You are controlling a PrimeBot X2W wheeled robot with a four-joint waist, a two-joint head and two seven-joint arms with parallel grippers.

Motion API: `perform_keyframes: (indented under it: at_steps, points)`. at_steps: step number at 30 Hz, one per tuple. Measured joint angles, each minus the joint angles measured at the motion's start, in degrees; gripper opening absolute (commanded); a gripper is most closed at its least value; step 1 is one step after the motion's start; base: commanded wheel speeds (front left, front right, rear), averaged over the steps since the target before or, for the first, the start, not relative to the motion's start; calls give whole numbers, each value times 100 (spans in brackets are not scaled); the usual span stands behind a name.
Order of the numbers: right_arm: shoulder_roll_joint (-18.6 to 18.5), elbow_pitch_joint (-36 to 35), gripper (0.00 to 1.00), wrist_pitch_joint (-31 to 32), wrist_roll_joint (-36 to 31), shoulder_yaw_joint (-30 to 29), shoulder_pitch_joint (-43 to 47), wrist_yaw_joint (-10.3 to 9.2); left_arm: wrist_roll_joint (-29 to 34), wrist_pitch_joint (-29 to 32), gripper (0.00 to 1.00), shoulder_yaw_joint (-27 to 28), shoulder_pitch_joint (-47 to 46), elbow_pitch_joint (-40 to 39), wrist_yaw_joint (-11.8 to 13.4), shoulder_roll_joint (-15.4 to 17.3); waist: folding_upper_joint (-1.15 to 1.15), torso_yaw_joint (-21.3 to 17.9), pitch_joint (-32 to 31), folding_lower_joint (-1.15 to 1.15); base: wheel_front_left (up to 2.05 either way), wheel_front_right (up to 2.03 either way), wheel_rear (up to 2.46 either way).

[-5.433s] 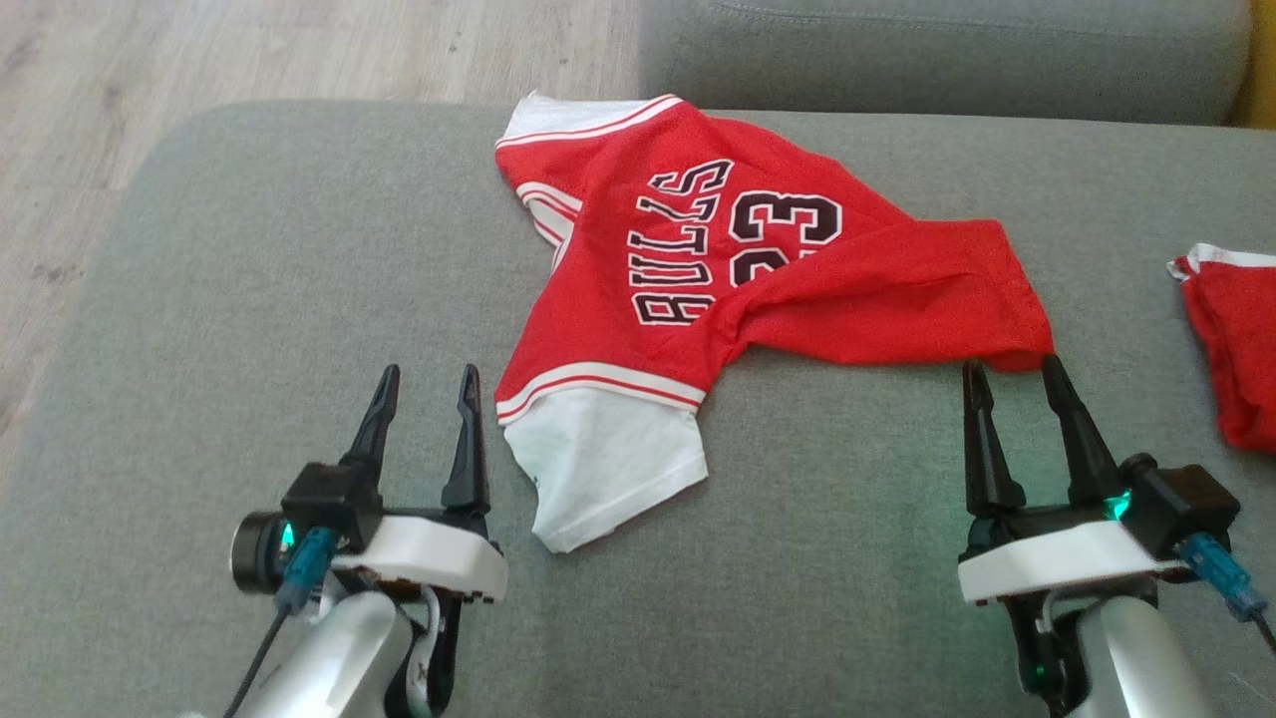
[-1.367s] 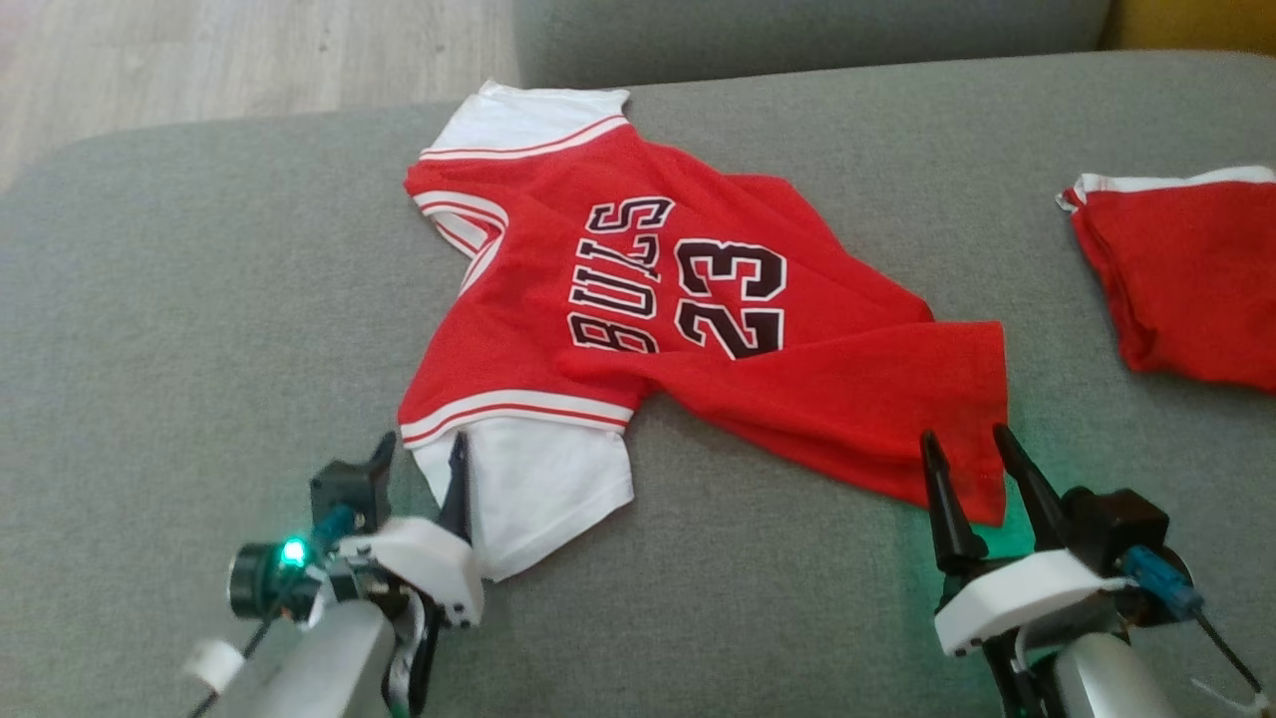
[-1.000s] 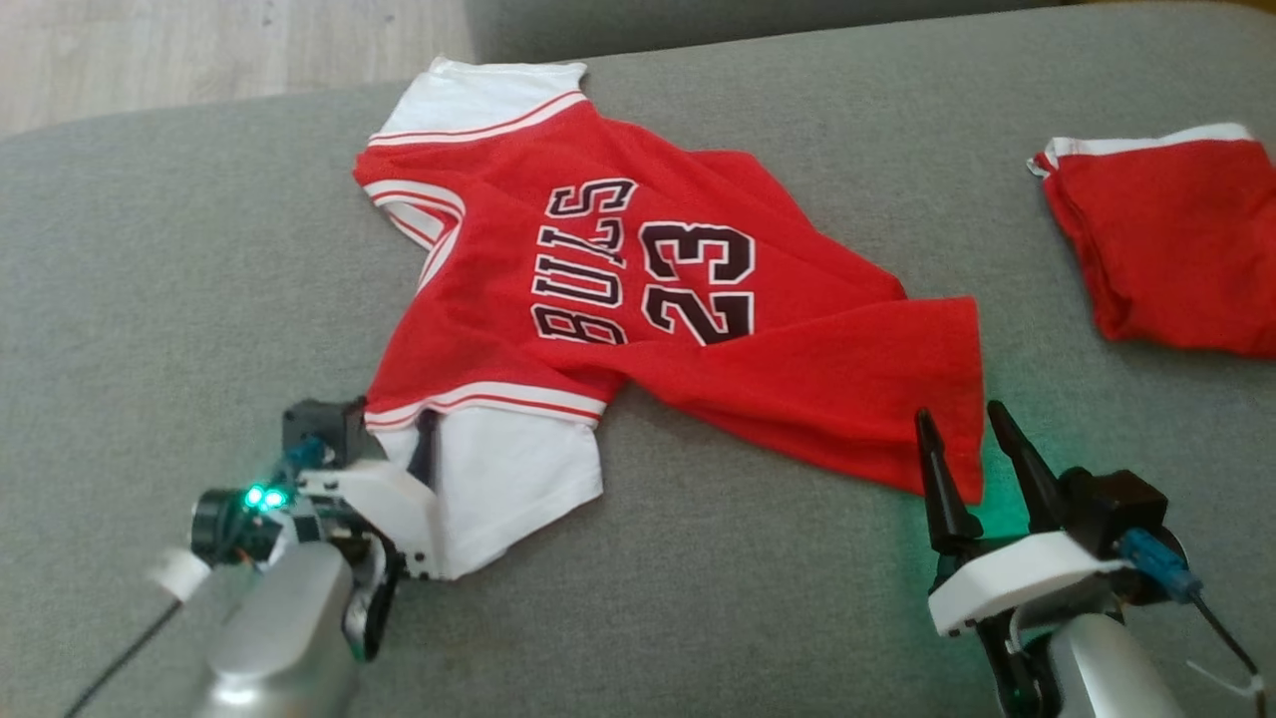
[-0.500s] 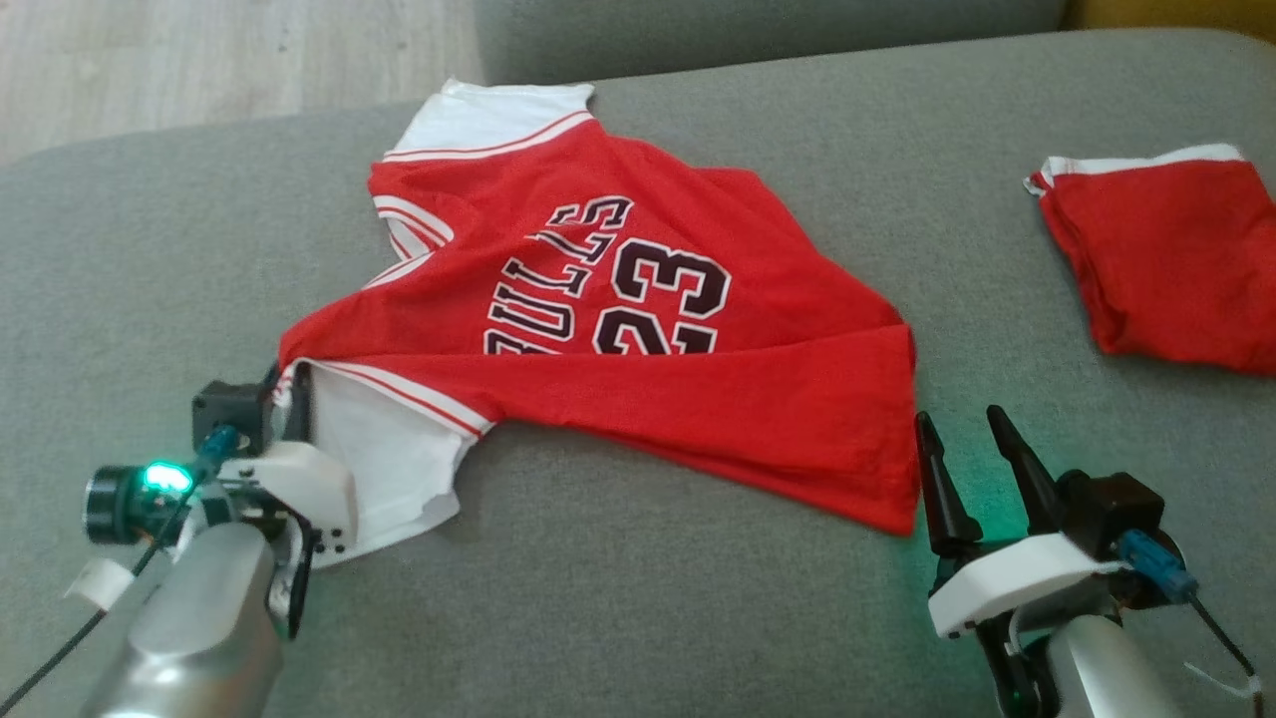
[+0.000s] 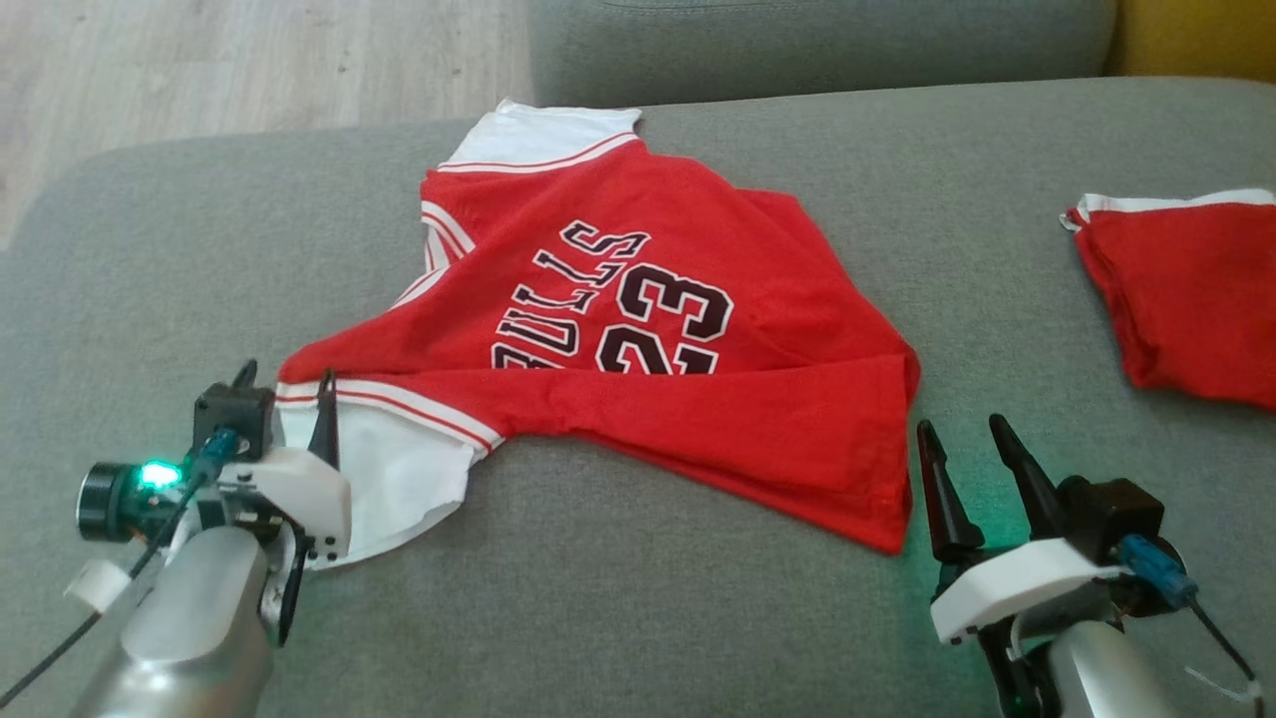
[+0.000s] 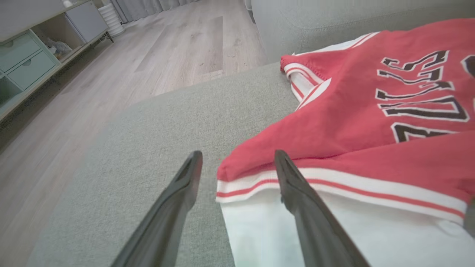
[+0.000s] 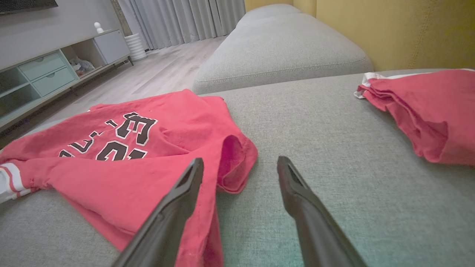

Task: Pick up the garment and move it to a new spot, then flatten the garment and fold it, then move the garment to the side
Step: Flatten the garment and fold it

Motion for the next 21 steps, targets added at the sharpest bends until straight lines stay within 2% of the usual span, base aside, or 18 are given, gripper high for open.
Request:
perform_keyframes:
  at_steps: [9, 17, 21]
  points:
    - [0, -51, 100, -1, -7, -25, -1, 0, -292, -803, 100, 366, 347, -1040, 331, -182, 0, 116, -40, 0, 0, 0, 0]
    - [1, -246, 100, 46, -164, -300, -107, 0, -318, -912, 100, 379, 1149, -2016, 498, -454, 0, 267, 3, 0, 0, 0, 0]
    - [1, -356, 100, 511, -400, -679, -790, 0, -318, -914, 100, 316, 1198, -2173, 505, -513, 0, 358, 106, 0, 0, 0, 0]
